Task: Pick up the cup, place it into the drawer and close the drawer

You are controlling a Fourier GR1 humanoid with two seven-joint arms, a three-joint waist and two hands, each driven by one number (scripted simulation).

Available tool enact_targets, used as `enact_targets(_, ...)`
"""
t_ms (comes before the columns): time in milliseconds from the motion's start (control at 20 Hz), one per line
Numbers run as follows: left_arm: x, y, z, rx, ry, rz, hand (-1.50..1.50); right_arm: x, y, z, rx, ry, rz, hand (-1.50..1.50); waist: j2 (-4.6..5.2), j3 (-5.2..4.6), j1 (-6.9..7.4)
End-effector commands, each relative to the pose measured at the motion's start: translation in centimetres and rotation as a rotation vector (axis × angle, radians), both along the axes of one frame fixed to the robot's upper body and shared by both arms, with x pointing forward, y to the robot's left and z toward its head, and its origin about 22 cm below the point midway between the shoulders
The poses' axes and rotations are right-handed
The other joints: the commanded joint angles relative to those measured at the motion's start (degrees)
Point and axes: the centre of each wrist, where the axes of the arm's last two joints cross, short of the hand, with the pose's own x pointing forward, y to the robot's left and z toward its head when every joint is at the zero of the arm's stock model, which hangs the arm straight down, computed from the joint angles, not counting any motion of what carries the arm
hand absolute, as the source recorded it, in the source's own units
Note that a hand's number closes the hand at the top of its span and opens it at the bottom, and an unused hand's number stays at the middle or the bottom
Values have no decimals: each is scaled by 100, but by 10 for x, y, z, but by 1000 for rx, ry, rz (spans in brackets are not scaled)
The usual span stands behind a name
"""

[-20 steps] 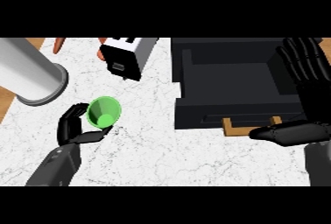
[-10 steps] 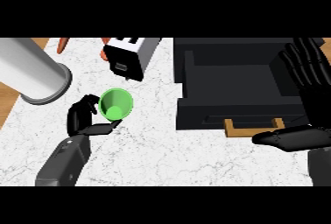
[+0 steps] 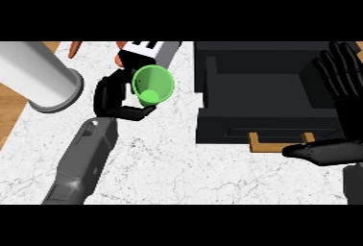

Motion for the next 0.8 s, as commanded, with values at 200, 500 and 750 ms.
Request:
enact_targets(200, 25, -73, 97, 45, -30, -119, 150, 1, -7, -4, -12, 10, -9, -150, -20, 1, 21)
enact_targets(500, 42, -122, 169, 116, -20, -96, 150, 3, 9, -10, -4, -23, -23, -150, 33, -3, -111)
enact_targets(750, 54, -154, 208, 179, 74, -55, 150, 10, 15, 2, 17, -26, 8, -150, 70, -3, -194)
